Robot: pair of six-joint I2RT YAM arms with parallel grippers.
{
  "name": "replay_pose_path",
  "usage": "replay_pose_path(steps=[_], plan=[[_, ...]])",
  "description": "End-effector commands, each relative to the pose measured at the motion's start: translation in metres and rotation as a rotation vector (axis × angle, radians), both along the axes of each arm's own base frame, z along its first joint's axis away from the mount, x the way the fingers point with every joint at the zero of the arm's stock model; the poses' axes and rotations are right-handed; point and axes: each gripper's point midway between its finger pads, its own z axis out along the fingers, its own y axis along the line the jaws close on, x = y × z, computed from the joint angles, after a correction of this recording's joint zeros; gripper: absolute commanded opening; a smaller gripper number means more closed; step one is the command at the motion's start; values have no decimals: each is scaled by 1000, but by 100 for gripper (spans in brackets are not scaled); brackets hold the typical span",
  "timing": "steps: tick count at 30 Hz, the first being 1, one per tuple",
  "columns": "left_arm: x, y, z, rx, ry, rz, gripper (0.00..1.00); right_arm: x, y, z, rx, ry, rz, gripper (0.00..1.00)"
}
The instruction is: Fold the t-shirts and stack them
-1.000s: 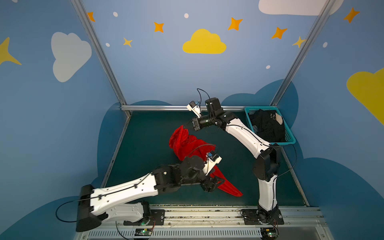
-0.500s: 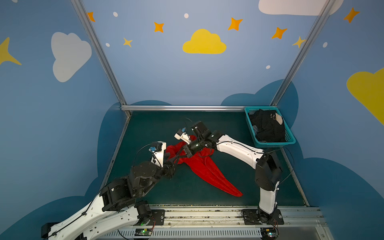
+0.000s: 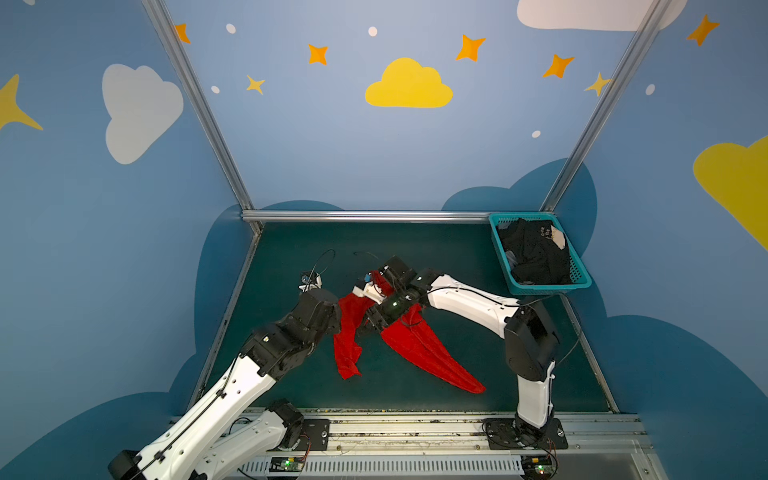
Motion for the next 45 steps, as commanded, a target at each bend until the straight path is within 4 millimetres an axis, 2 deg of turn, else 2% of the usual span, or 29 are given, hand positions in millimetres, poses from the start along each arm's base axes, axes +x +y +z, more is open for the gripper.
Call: replay_pose_path(steps=[1, 4, 7, 9, 12, 16, 19, 27, 37, 45], plan=[[-7, -25, -22, -25, 139, -128, 45, 45, -33, 14, -13, -77, -143, 58], [-18, -53, -46, -80, 277, -241, 36, 87, -67, 2, -46, -50, -287, 55], [-35, -69, -69, -52, 384, -302, 32, 122, -96, -10, -70, -28, -395, 53], [-46, -79, -80, -16, 425, -343, 33, 142, -112, -15, -84, -39, -446, 53], [-62, -95, -96, 22, 504, -392, 40, 168, -131, -19, -95, -45, -518, 53], [-82, -98, -118, 127, 647, -406, 43, 189, -145, -18, -91, -56, -579, 52], [-92, -96, -132, 204, 737, -387, 45, 195, -151, -16, -83, -65, -607, 52], [-96, -107, -158, 288, 833, -332, 55, 193, -158, -22, -70, -53, -636, 52], [-91, -79, -180, 529, 880, -258, 57, 189, -163, -30, -55, -29, -650, 52], [-90, -75, -192, 626, 921, -311, 56, 188, -162, -31, -41, -18, -647, 51]])
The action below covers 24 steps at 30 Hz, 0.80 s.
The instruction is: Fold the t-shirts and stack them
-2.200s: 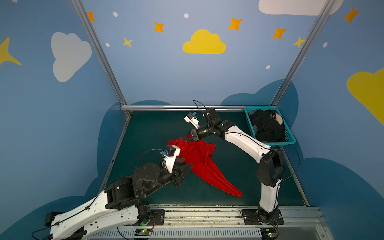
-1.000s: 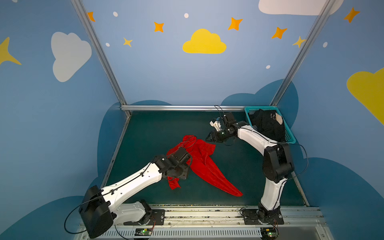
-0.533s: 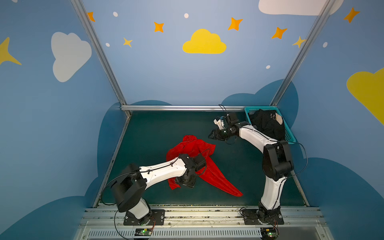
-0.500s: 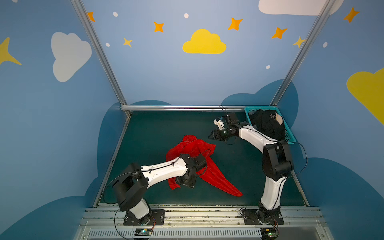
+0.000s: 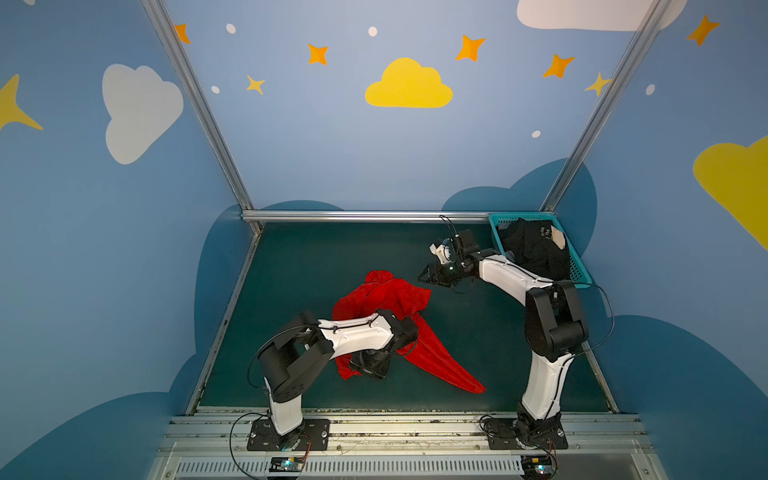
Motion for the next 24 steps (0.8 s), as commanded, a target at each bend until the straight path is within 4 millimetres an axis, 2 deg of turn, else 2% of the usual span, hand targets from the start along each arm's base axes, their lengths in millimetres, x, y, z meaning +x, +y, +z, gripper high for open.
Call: replay_pose_path(steps=[1, 12, 18, 24], plan=[[-1, 9, 4, 65, 20, -55, 56, -2, 0, 19, 33, -34, 2, 51], [-6, 22, 5, 128, 56, -96, 47, -1, 0, 18, 41, -29, -1, 51], [-7, 24, 4, 146, 73, -104, 46, -2, 1, 17, 40, -24, 1, 51], [-5, 24, 8, 163, 73, -116, 34, -1, 0, 16, 42, -25, 0, 50]])
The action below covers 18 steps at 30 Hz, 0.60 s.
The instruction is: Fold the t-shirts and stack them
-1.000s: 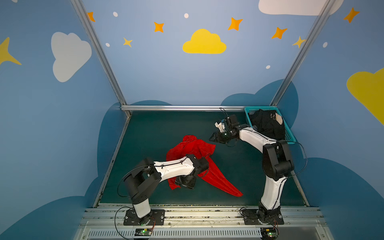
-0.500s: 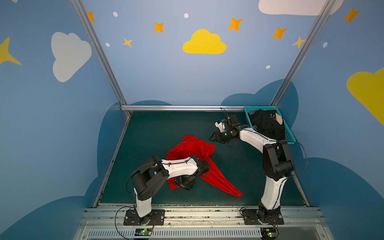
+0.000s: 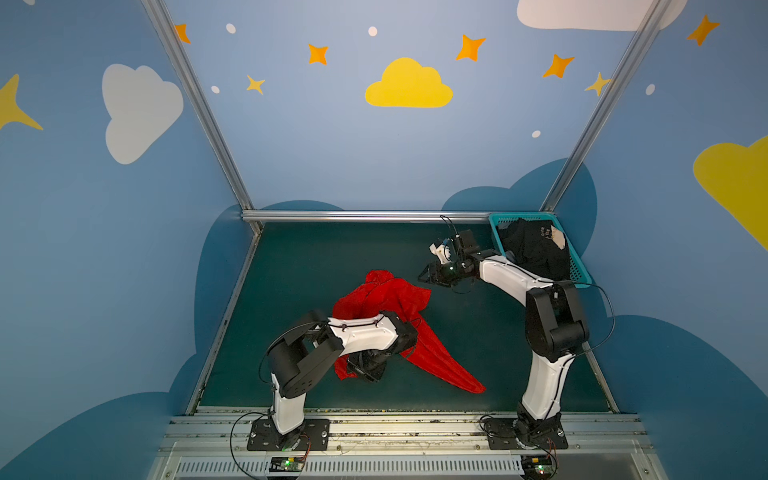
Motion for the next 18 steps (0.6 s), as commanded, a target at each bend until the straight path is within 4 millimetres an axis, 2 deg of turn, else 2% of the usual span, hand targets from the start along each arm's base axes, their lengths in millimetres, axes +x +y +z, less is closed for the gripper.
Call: replay_pose_path(steps=[1, 7, 10, 12, 13, 16, 18], plan=[[2, 5, 6, 40, 1, -18, 31, 0, -2, 15, 21, -28, -2, 51], [4, 6, 13, 44, -14, -17, 7, -1, -2, 13, 21, -25, -4, 50], [7, 3, 22, 30, -28, -33, 5, 0, -2, 12, 22, -26, -4, 50], [10, -2, 30, 6, -45, -58, 11, -1, -2, 12, 25, -26, -6, 50], [11, -4, 33, -9, -46, -77, 21, -1, -2, 11, 26, -22, -6, 50], [9, -13, 38, -46, -18, -134, 43, -2, -2, 11, 28, -23, -8, 50], [5, -15, 38, -39, 17, -187, 47, -2, -2, 10, 29, -21, -8, 50]])
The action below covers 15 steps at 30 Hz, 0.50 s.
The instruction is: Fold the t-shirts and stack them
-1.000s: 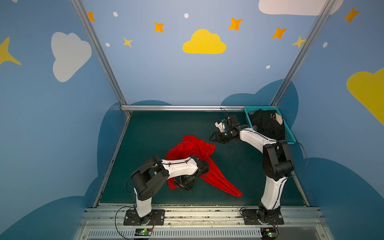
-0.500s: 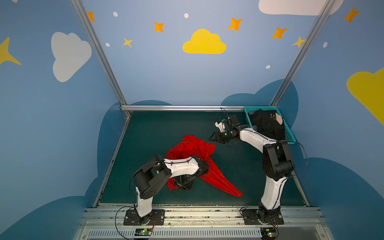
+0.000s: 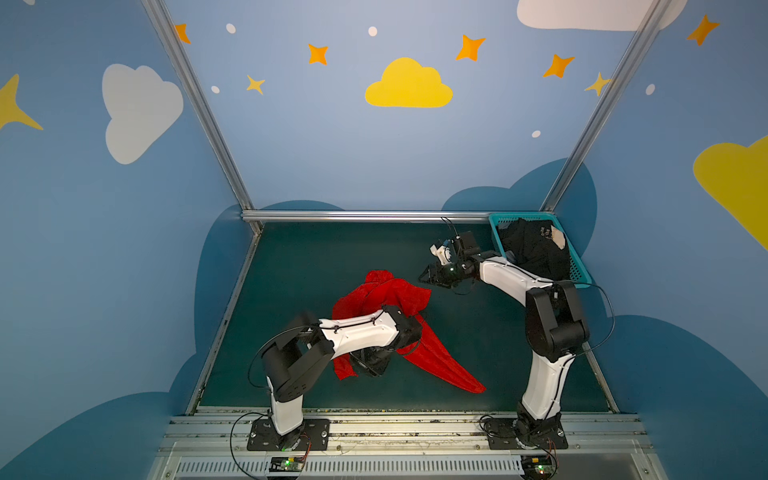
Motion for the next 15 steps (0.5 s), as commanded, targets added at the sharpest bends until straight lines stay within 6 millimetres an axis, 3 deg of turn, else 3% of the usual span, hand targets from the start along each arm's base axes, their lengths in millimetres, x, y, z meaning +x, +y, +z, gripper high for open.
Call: replay_pose_path(steps=[1, 7, 15], plan=[[-8, 0, 10, 25, 64, -114, 48, -2, 0, 16, 25, -30, 2, 50], [-10, -6, 11, 35, 102, -175, 47, -3, -1, 16, 30, -30, 4, 50], [-7, -3, 0, 29, 58, -48, 53, -4, -3, 16, 37, -29, -2, 49]])
